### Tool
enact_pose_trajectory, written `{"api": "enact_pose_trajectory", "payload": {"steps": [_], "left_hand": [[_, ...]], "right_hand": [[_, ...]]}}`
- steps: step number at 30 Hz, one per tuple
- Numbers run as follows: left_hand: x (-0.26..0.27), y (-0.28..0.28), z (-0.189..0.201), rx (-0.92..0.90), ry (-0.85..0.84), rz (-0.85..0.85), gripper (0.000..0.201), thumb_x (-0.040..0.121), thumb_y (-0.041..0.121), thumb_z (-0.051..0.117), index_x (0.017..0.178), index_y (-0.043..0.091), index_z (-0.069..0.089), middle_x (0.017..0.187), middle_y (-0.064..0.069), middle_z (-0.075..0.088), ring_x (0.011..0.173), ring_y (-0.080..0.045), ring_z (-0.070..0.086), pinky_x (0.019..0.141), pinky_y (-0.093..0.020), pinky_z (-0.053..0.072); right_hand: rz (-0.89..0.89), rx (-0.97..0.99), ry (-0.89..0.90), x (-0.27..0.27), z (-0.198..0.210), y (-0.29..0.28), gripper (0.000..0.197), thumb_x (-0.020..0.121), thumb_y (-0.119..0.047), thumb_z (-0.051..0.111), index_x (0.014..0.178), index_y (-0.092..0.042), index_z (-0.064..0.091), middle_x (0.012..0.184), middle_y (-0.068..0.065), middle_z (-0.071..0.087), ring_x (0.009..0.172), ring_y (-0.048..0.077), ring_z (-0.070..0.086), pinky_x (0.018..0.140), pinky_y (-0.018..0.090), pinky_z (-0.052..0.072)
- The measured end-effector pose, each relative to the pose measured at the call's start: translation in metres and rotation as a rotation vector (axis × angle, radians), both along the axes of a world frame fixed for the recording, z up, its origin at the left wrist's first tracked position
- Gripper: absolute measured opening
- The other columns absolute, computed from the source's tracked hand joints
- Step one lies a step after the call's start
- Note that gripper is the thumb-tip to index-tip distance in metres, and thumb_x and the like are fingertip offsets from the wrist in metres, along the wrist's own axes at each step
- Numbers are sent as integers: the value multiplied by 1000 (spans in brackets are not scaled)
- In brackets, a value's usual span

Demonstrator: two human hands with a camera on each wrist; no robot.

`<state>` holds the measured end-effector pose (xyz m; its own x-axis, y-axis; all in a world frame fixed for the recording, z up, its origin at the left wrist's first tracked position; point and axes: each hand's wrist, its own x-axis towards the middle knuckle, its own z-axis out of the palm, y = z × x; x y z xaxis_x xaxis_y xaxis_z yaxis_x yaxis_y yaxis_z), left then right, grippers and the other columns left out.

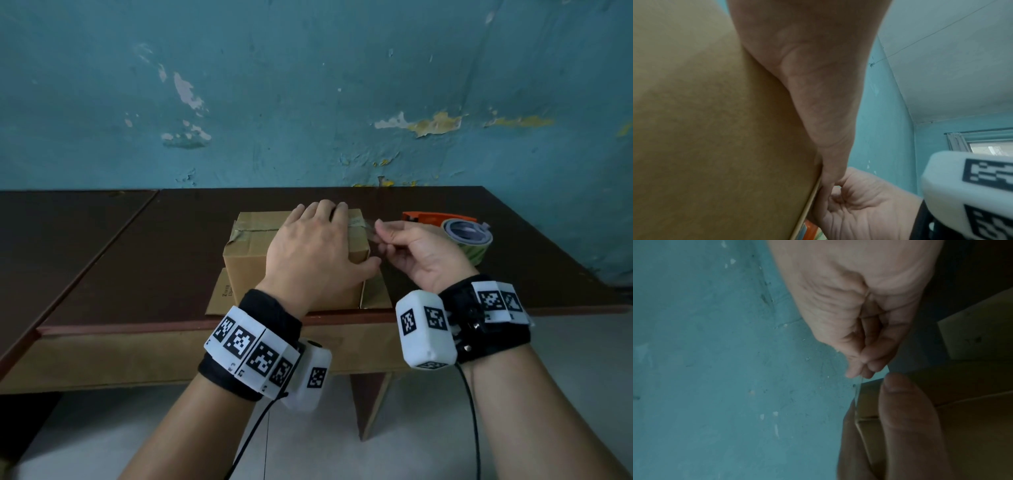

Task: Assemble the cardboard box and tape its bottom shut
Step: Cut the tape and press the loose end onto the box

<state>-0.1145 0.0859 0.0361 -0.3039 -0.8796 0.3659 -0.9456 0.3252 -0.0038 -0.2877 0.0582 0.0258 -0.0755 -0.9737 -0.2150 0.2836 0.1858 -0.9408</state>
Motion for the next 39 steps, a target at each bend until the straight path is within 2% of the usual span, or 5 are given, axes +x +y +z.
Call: {"api": "enact_pose_trajectory", "payload": {"steps": [10, 20, 25, 32, 39], "left_hand": [[1, 0, -1, -1, 7, -1, 96, 87, 79, 43, 154, 10, 40, 151, -6, 51, 143, -23, 46, 126, -39, 23], [-1, 1, 0, -7, -24, 1, 101, 83, 79, 29, 151, 7, 44, 144, -12, 56, 137, -28, 51, 123, -44, 30], [-2, 3, 0, -16, -18, 3, 95, 86, 77, 38, 149, 6, 47, 140, -14, 58, 133, -30, 54, 121, -45, 33], [-3, 1, -1, -7, -3, 4, 89, 86, 73, 41, 146, 7, 49, 135, -12, 59, 129, -30, 56, 120, -45, 32], [-1, 0, -2, -17, 12, -9, 90, 86, 72, 39, 148, 6, 47, 136, -12, 59, 131, -30, 54, 122, -45, 31]], "right_hand": [[-59, 20, 101, 13, -4, 4, 6, 86, 2, 72, 90, -1, 73, 67, 2, 73, 60, 10, 64, 53, 15, 52], [-80, -67, 370, 19, -1, 8, 11, 88, 0, 70, 81, -8, 72, 78, 3, 74, 62, 7, 65, 52, 17, 51], [-8, -12, 360, 18, -2, 5, 13, 90, -5, 68, 79, -12, 70, 98, 10, 76, 66, 11, 59, 56, 22, 46], [55, 133, 344, 21, -17, 5, 30, 96, -18, 61, 68, -12, 54, 41, -4, 43, 36, 8, 35, 36, 18, 24], [70, 177, 482, 23, -20, 2, 25, 100, -17, 53, 79, -12, 65, 54, 2, 57, 52, 16, 49, 49, 25, 37]]}}
